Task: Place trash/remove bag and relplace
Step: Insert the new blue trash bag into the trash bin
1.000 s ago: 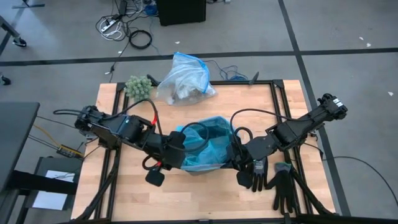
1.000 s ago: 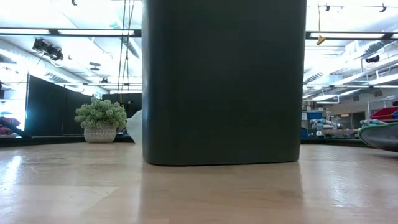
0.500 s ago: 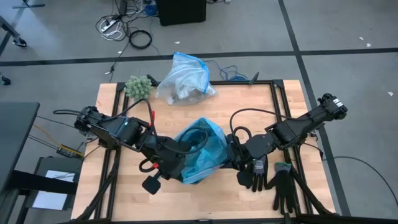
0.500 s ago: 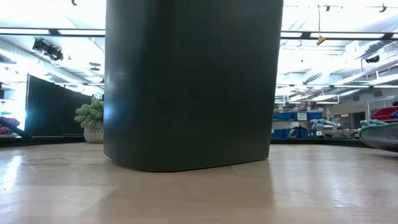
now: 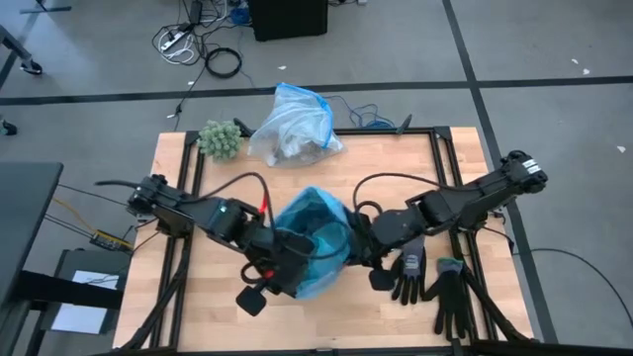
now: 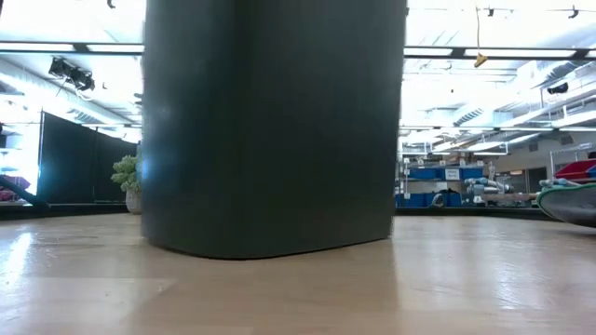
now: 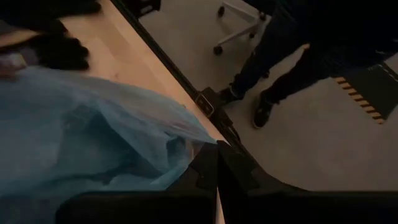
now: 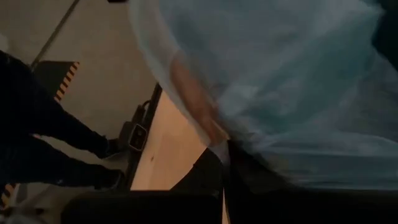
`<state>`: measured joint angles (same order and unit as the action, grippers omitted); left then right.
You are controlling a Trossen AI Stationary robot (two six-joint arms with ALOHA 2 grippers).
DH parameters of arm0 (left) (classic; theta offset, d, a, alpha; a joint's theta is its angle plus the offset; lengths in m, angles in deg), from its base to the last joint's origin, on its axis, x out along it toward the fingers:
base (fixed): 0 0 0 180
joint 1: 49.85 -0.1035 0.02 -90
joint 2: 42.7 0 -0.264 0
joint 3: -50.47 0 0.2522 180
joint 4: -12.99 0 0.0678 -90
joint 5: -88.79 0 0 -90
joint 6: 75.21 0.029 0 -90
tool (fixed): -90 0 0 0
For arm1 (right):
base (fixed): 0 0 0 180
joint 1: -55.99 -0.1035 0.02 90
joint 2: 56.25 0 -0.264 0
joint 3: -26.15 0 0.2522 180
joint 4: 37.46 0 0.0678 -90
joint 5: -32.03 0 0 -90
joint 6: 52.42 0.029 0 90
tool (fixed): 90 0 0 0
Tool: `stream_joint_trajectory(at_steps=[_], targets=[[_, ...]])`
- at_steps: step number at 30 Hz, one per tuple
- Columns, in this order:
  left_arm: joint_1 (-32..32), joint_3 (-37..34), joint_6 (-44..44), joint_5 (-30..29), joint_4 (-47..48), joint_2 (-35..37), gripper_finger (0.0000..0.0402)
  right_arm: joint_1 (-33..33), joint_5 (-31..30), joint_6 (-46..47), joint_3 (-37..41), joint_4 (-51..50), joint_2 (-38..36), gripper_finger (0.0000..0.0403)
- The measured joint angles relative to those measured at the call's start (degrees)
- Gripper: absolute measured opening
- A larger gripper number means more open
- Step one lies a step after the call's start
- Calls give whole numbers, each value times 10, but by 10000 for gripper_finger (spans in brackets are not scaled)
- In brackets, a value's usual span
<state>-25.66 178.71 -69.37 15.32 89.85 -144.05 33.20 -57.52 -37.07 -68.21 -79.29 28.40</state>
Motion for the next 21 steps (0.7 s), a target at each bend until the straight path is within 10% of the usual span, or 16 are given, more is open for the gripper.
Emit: stream_joint_trajectory(at_steps=[21], targets=[[12, 0, -66, -99, 81, -30, 7, 7, -90, 40, -1, -97, 29, 0]])
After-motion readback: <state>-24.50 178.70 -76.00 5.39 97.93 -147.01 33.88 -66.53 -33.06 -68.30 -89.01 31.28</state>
